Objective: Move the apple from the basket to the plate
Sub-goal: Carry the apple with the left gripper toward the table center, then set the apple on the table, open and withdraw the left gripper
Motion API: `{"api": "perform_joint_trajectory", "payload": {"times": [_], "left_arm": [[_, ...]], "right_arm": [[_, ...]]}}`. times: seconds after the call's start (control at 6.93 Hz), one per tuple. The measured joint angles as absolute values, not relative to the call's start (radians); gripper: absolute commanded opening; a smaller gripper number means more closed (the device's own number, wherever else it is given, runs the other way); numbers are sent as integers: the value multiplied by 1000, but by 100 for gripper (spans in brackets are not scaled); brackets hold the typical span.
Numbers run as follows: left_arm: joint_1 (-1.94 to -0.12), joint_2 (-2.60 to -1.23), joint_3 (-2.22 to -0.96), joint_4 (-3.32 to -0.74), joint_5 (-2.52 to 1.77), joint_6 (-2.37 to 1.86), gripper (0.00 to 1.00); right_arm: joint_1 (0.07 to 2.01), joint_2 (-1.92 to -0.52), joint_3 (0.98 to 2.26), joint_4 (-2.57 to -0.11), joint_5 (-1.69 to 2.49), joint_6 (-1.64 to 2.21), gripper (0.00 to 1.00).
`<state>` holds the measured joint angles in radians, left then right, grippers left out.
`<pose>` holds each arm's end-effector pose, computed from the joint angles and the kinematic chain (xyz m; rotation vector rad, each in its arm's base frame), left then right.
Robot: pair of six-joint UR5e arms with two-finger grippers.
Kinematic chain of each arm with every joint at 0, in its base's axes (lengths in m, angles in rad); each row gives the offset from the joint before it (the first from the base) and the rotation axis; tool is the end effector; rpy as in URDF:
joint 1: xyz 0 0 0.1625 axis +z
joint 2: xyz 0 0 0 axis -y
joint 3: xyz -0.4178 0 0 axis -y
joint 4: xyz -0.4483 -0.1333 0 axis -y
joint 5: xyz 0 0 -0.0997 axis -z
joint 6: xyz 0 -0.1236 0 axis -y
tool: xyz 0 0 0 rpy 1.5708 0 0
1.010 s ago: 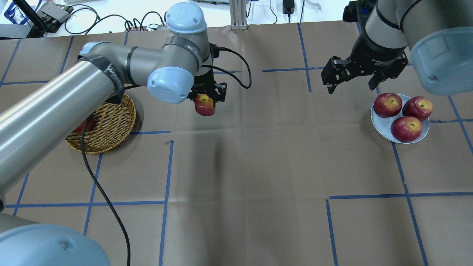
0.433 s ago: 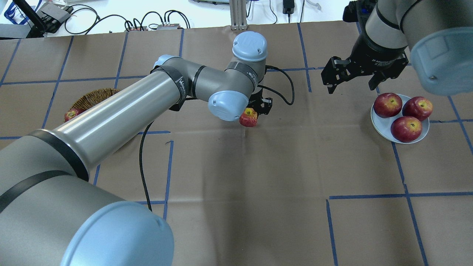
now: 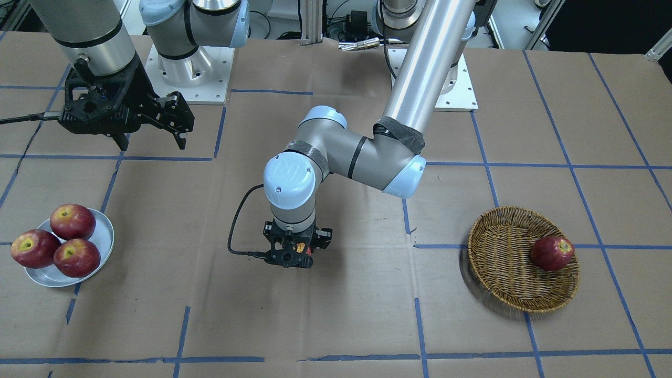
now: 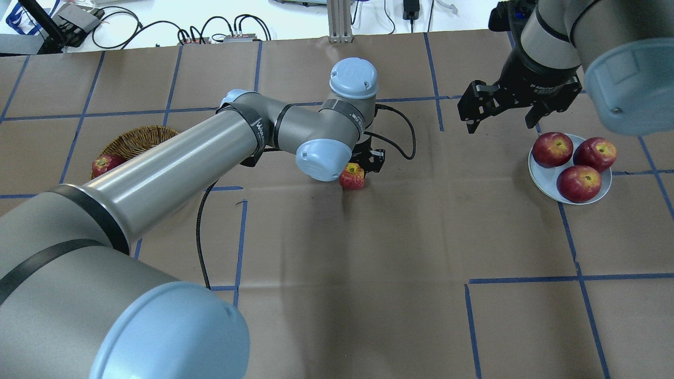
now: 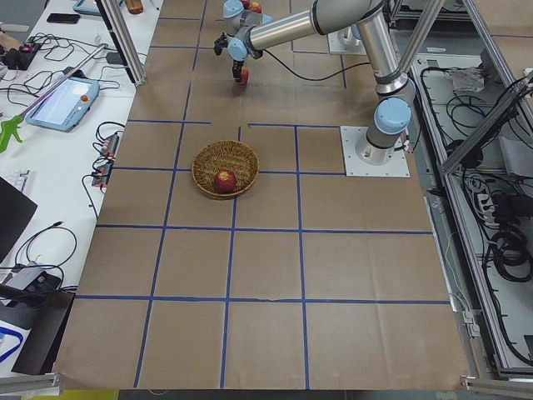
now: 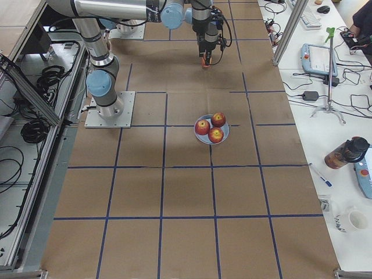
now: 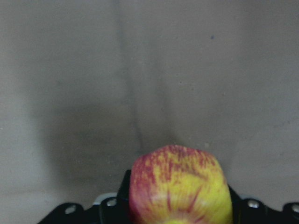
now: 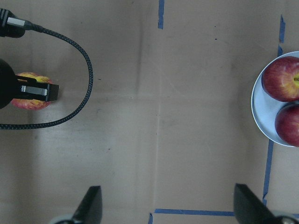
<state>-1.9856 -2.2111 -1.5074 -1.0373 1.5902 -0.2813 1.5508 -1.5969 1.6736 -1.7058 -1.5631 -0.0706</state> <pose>-0.4098 -0.6058 0.1252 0.2080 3.1011 0.0531 0.1234 -0.5454 0.4282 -0.0797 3.1342 -0.0919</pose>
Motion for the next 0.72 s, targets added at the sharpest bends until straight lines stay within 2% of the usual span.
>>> {"api": "perform_joint_trajectory", "payload": {"times": [0.14, 0.58, 0.72], "left_arm": [[-1984, -2207, -1514, -1035, 1591, -283, 99], [-1975, -2187, -1512, -1042, 1588, -297, 99], [-1948, -2138, -1502, -1090, 1590, -289, 99]], "right_arm": [[1551, -1597, 1674, -1706, -1563, -71, 100], [1551, -1597, 1674, -1706, -1563, -71, 100], [1551, -1597, 1674, -1706, -1563, -71, 100]]}}
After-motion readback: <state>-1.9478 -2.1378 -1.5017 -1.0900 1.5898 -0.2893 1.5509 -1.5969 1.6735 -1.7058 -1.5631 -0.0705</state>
